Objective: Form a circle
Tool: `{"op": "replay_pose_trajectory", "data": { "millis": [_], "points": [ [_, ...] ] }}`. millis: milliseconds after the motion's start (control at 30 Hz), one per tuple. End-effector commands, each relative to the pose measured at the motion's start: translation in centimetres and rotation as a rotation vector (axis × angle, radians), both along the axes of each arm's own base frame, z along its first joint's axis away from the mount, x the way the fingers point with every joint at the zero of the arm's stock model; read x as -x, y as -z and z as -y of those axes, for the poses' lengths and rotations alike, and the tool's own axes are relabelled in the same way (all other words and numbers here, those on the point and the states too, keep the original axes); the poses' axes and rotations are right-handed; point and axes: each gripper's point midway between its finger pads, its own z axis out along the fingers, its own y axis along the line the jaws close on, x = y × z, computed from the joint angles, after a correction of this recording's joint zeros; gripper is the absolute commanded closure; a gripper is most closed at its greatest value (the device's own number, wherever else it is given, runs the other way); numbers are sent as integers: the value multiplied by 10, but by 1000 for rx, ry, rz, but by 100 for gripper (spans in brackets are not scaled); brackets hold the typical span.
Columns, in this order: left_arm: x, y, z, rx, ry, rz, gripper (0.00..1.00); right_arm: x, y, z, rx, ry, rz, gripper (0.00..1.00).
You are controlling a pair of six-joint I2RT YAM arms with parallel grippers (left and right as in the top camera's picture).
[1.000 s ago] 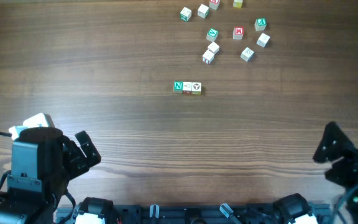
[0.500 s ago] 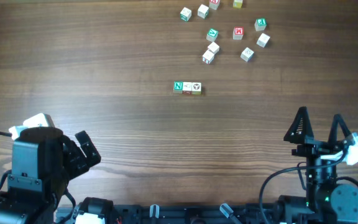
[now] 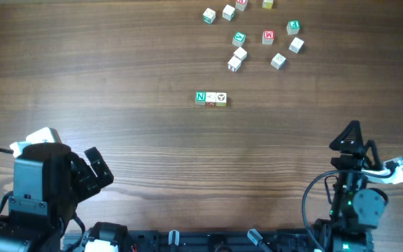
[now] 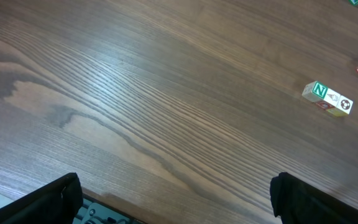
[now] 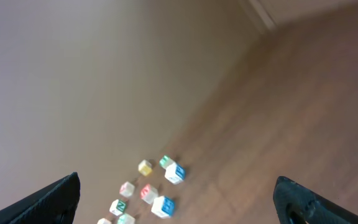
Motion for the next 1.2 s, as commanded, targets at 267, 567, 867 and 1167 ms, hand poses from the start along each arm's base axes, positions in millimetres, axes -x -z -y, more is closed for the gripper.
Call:
{"op": "replay_pose_trajectory", "data": {
  "millis": [267, 567, 867, 1167],
  "points": [
    [0, -1, -3, -3, -23, 7, 0, -5, 3, -8, 363, -50, -91, 0],
    [0, -1, -3, -3, -23, 7, 0, -5, 2, -7, 460, -44, -123, 0],
    [0, -1, -3, -3, -23, 7, 0, -5, 3, -7, 459, -44, -125, 0],
    [1, 0, -4, -16, -13, 0, 0, -5, 3, -7, 459, -44, -125, 0]
  ]
}}
